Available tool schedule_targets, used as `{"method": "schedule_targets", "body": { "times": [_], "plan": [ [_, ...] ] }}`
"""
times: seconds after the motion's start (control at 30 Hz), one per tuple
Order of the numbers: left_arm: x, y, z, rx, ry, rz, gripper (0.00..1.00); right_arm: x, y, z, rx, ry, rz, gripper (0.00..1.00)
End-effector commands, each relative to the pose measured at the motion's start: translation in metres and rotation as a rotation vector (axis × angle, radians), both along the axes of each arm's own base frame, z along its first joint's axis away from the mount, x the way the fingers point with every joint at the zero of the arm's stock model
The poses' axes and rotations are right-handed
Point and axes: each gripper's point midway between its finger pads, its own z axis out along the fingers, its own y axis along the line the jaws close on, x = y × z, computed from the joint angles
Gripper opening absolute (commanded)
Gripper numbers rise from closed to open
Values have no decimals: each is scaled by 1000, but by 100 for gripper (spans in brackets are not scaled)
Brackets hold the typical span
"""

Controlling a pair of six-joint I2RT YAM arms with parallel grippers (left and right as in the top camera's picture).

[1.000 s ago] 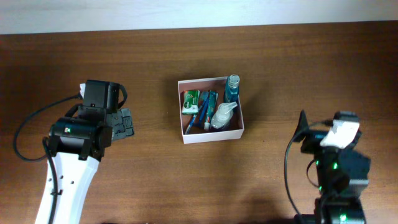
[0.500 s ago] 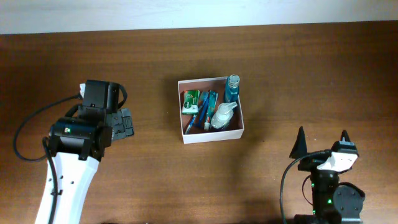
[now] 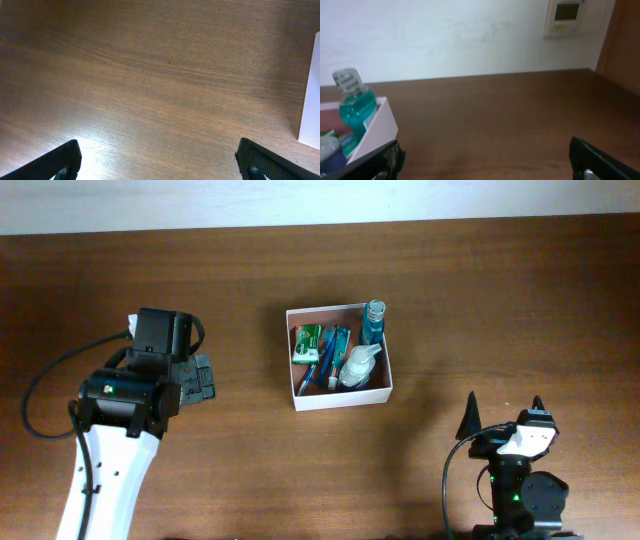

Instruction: Pack container

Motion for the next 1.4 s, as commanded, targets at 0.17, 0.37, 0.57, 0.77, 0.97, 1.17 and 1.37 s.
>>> {"method": "schedule_targets", "body": {
  "times": [0.17,0.37,0.57,0.77,0.97,1.17,1.37],
  "plan": [
    [0,3,0,6,-1,18,99,3,0,-24,-1,39,7,98],
    [0,3,0,6,-1,18,99,3,1,-24,0,38,7,98],
    [0,3,0,6,-1,18,99,3,0,-24,0,38,7,98],
    [0,3,0,6,-1,18,99,3,1,-24,0,38,7,98],
    [0,3,0,6,-1,18,99,3,1,-24,0,38,7,98],
    [0,3,0,6,-1,18,99,3,1,-24,0,39,7,98],
    [0,3,0,6,-1,18,99,3,1,-24,0,38,7,98]
  ]
}}
